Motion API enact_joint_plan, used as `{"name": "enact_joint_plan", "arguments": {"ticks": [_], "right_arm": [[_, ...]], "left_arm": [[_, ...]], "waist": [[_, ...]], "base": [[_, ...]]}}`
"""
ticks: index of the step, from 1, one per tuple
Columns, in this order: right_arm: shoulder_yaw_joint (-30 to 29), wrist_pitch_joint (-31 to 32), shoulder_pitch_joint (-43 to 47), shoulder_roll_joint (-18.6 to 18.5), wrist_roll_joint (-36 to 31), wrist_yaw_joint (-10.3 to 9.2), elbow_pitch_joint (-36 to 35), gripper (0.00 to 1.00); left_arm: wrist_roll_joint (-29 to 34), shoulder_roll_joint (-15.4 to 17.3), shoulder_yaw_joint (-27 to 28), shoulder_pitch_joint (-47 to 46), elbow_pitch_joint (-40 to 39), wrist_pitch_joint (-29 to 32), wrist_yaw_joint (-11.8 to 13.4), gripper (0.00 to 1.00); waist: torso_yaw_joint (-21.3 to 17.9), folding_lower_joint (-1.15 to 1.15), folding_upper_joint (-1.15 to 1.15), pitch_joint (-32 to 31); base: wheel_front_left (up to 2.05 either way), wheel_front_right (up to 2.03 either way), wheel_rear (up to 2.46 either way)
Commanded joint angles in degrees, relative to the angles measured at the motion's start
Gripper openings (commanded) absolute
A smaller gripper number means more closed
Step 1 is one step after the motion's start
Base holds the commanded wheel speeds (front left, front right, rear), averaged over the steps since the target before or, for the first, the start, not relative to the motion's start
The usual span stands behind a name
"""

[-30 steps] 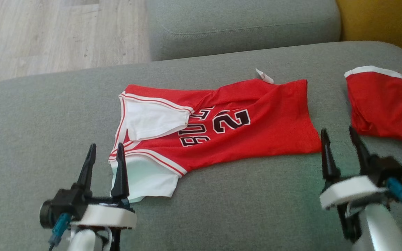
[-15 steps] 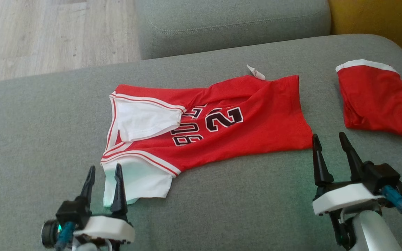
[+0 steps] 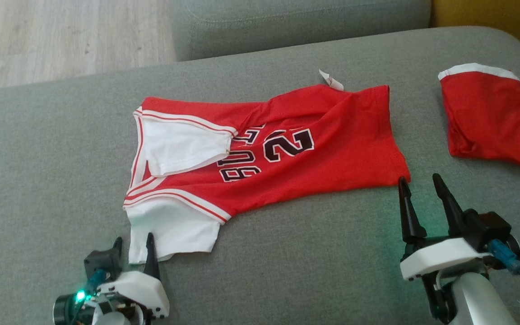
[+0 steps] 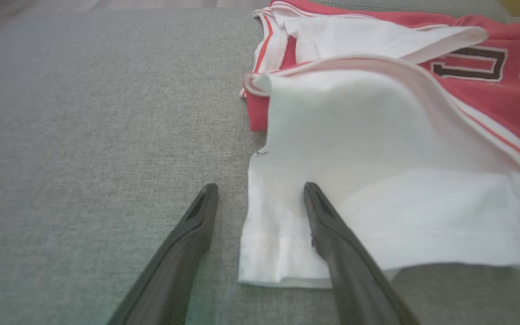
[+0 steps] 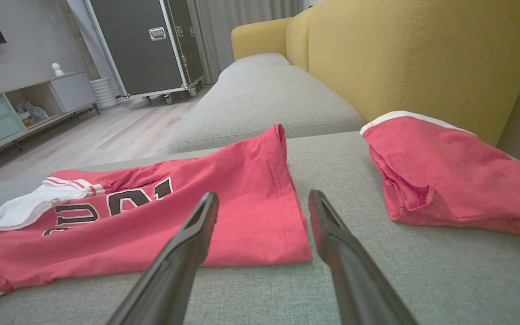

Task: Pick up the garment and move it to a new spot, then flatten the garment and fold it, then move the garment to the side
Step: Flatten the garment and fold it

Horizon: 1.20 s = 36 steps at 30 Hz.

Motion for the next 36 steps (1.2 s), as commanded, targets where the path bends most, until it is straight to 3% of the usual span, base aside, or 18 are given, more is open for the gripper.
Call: {"name": "enact_joint_plan", "arguments": {"ticks": [1, 7, 9, 14, 22, 36], "right_arm": [[1.32, -0.63, -2.65, -0.12, 0.35, -0.05, -1.51, 1.00], [0.87, -0.63, -2.99, -0.12, 0.61, -0.05, -1.36, 1.00], [0.75, -0.63, -3.19, -0.12, 0.66, -0.05, -1.16, 1.00], [0.47, -0.63, -3.43, -0.12, 0.74, -0.05, -0.06, 1.00], [-2.12, 1.15, -5.01, -0.12, 0.37, -0.05, 4.73, 1.00], [-5.67, 7.39, -12.22, -0.12, 2.37, -0.05, 17.88, 1.00]], "left_arm": [[0.53, 1.07, 1.57, -2.23, -0.42, 1.07, 0.21, 1.00], [0.18, 1.00, 0.41, -2.58, 1.57, 4.92, -0.23, 0.98], [0.04, 1.04, 0.04, -2.60, 1.65, 5.61, -0.65, 0.01], [-0.71, 1.13, -0.01, -2.52, -0.48, 3.98, -1.38, 0.00], [-2.55, 0.89, 1.25, -2.56, -9.74, -5.86, -2.38, 0.00], [-2.46, 0.40, -0.40, -1.42, -19.71, -8.94, -4.10, 0.00]], "waist": [[-0.14, 0.00, 0.00, 0.42], [0.00, 0.00, 0.00, 0.88], [0.12, 0.00, 0.00, 0.76], [0.47, 0.00, 0.00, -0.21], [1.39, 0.00, 0.00, -1.28], [3.33, 0.00, 0.00, -0.14]], "base": [[0.00, 0.00, 0.00], [0.00, 0.00, 0.00], [0.00, 0.00, 0.00], [0.00, 0.00, 0.00], [0.00, 0.00, 0.00], [0.00, 0.00, 0.00]]}}
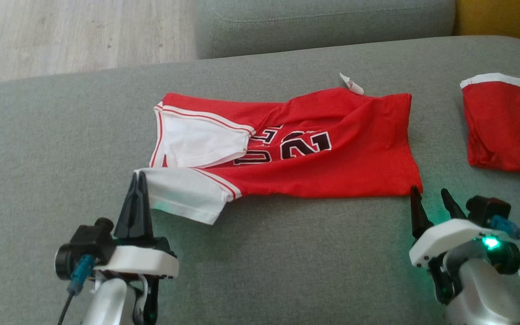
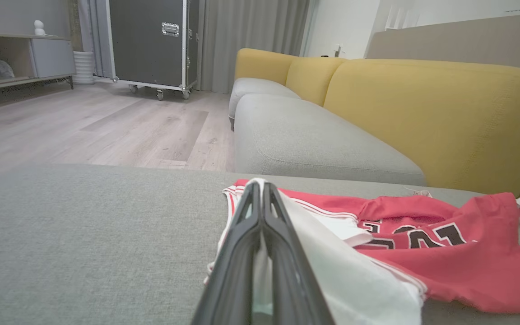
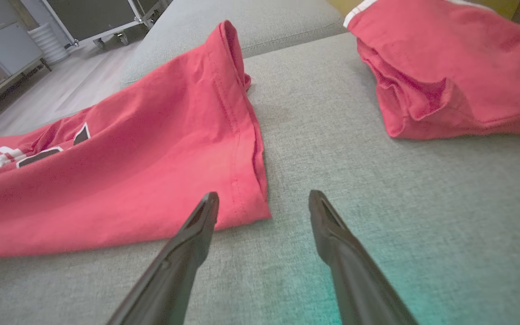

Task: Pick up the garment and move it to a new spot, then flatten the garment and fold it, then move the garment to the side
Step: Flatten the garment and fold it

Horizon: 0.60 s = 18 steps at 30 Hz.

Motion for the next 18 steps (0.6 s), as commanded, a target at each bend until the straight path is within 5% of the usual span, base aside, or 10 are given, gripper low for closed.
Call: {"name": "enact_joint_plan", "arguments": {"ticks": [1, 5, 14, 15, 16, 18], "right_arm": [[1.19, -0.01, -3.11, -0.13, 0.83, -0.05, -0.94, 1.00], [1.16, -0.28, -6.68, -0.13, 3.67, -0.05, 4.86, 1.00], [-1.22, 0.81, -12.81, -0.13, -1.84, -0.05, 18.68, 0.99], [-0.81, 0.82, -13.23, -0.13, -1.60, -0.05, 19.80, 0.45], [-0.26, 0.57, -13.64, -0.13, -1.27, -0.05, 20.68, 0.05], [1.38, -0.30, -14.28, -0.13, 0.13, -0.05, 21.96, 0.00]], "left_arm": [[0.21, 0.48, 1.47, -1.14, -2.18, -0.56, -0.18, 0.00], [0.39, 0.40, 0.73, -1.16, -2.49, -0.63, -0.49, 0.00], [0.37, 0.25, -0.29, -1.81, -2.64, -0.70, -1.18, 0.00], [0.35, 0.24, -0.24, -1.81, -2.65, -0.70, -1.19, 0.00], [0.34, 0.24, -0.18, -1.77, -2.63, -0.70, -1.21, 0.00], [0.30, 0.25, 0.03, -1.55, -2.29, -0.71, -1.15, 0.00]], "waist": [[0.18, 0.00, 0.00, 0.18], [0.71, 0.00, 0.00, 0.67], [2.54, 0.00, 0.00, 1.47], [2.66, 0.00, 0.00, 1.43], [2.74, 0.00, 0.00, 1.36], [2.68, 0.00, 0.00, 0.97]], "base": [[0.00, 0.00, 0.00], [0.00, 0.00, 0.00], [0.00, 0.00, 0.00], [0.00, 0.00, 0.00], [0.00, 0.00, 0.00], [0.00, 0.00, 0.00]]}}
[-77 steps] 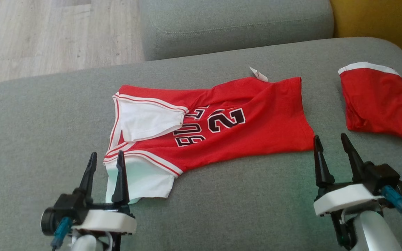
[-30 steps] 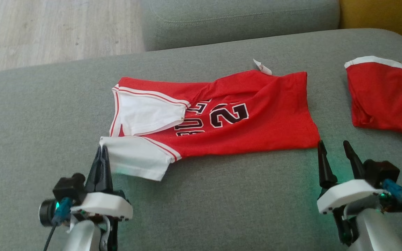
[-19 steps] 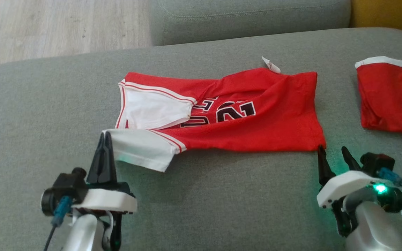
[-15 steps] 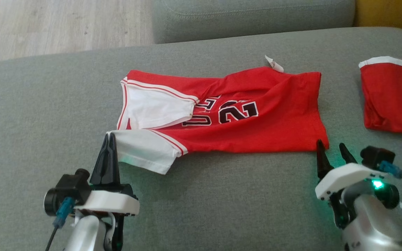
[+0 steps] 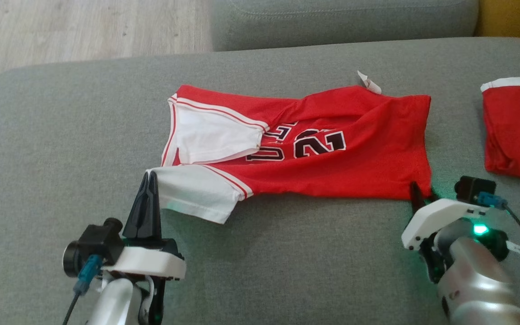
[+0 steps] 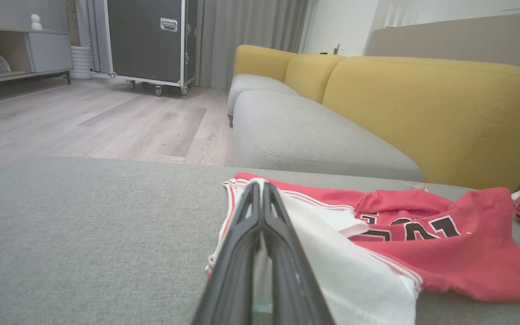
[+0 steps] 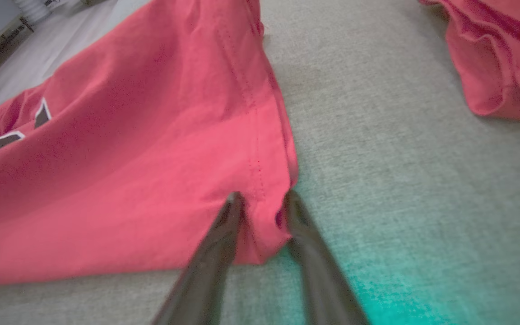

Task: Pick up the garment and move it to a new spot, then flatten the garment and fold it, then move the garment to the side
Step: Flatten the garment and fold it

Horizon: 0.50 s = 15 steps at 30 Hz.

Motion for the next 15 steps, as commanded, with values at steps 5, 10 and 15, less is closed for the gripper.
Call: {"name": "enact_joint_plan", "arguments": {"ticks": [5, 10, 15], "right_arm": [[7.61, -3.87, -1.52, 0.70, 6.80, -0.05, -0.30, 0.00], [14.63, -7.07, -2.61, 0.70, 10.69, -0.05, -9.13, 0.00], [15.84, -7.60, -5.30, 0.05, 10.66, -0.05, -17.93, 0.00]], "left_arm": [[-0.33, 0.66, 3.09, -0.95, -0.77, -0.70, 0.15, 0.00], [-5.25, 0.57, 5.59, -1.21, -2.41, -0.26, -1.07, 0.00], [-7.38, 1.89, 6.92, -3.66, -7.23, 1.68, -1.80, 0.00]], "waist": [[-1.48, 0.00, 0.00, -1.93], [-3.74, 0.00, 0.00, -3.58], [-5.06, 0.00, 0.00, -5.41]], "base": [[0.00, 0.00, 0.00], [0.00, 0.00, 0.00], [0.00, 0.00, 0.00]]}}
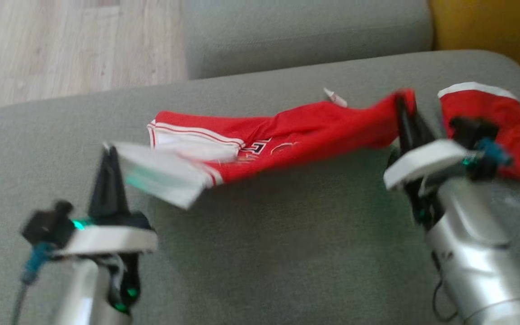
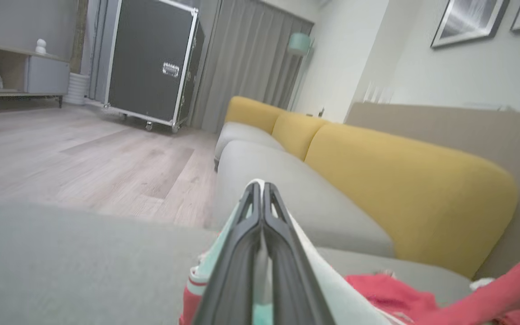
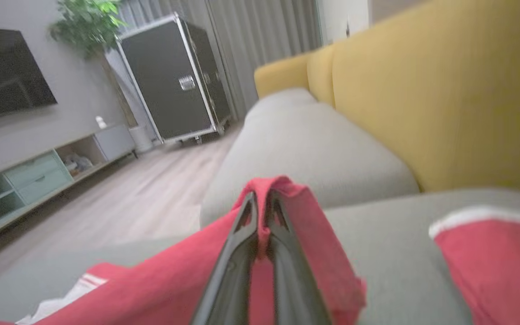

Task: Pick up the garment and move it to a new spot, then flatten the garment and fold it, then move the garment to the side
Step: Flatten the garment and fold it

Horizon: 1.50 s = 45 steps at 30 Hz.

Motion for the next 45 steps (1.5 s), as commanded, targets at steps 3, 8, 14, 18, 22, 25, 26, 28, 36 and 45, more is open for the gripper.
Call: {"name": "enact_joint_plan", "arguments": {"ticks": [3, 8, 14, 18, 22, 25, 26, 28, 36, 45], "right_arm": [[3.07, 0.03, -4.74, -1.76, 1.13, -0.04, -8.71, 0.00], [4.46, 2.27, -6.23, -5.60, 3.90, -0.04, -21.11, 0.00], [2.45, 6.21, -4.22, -7.88, 4.43, -0.04, -37.02, 0.00], [-1.47, 10.88, -1.79, -7.58, 2.82, -0.04, -44.97, 0.00], [-5.33, 16.80, -0.38, -6.88, -0.78, -0.04, -50.62, 0.00], [-6.10, 19.51, -2.58, -6.57, -1.41, -0.04, -49.76, 0.00], [-5.91, 20.07, -4.01, -6.83, -1.71, -0.04, -48.53, 0.00], [-5.12, 20.44, -7.98, -7.71, -2.13, -0.04, -44.78, 0.00], [0.22, 12.54, -31.59, -11.35, -5.47, -0.04, -20.80, 0.00], [-0.71, 0.39, -44.00, -9.72, -9.20, -0.04, -1.39, 0.00]], "left_arm": [[-2.38, 1.98, 4.54, -6.45, -7.23, 1.20, 0.05, 0.00], [-6.03, 2.98, 7.92, -12.44, -16.93, 4.05, 1.11, 0.00], [-6.74, 4.45, 10.19, -16.13, -30.76, 8.81, 4.67, 0.00], [-7.27, 5.39, 11.49, -16.87, -37.06, 12.82, 7.01, 0.00], [-7.67, 7.44, 11.50, -19.28, -36.83, 17.46, 7.81, 0.00], [-8.32, 8.72, 10.32, -23.24, -31.62, 20.17, 7.10, 0.00], [-8.60, 9.05, 10.07, -25.09, -29.11, 20.71, 6.82, 0.00], [-8.06, 10.44, 9.29, -29.57, -23.50, 21.12, 5.75, 0.00], [-4.81, 13.40, 7.05, -53.02, 2.96, 14.91, 2.04, 0.00], [-2.92, 13.07, 4.80, -64.93, 18.85, 6.00, -0.72, 0.00]], "waist": [[-1.38, 0.00, 0.00, -1.85], [-2.32, 0.00, 0.00, -3.23], [-3.32, 0.00, 0.00, -3.72], [-3.45, 0.00, 0.00, -2.72], [-2.88, 0.00, 0.00, 0.24], [-2.25, 0.00, 0.00, 4.27], [-1.98, 0.00, 0.00, 5.76], [-1.45, 0.00, 0.00, 8.97], [1.20, 0.00, 0.00, 18.01], [2.27, 0.00, 0.00, 19.10]], "base": [[0.00, 0.00, 0.00], [0.00, 0.00, 0.00], [0.00, 0.00, 0.00], [0.00, 0.00, 0.00], [0.00, 0.00, 0.00], [0.00, 0.00, 0.00], [0.00, 0.00, 0.00], [0.00, 0.00, 0.00], [0.00, 0.00, 0.00], [0.00, 0.00, 0.00]]}}
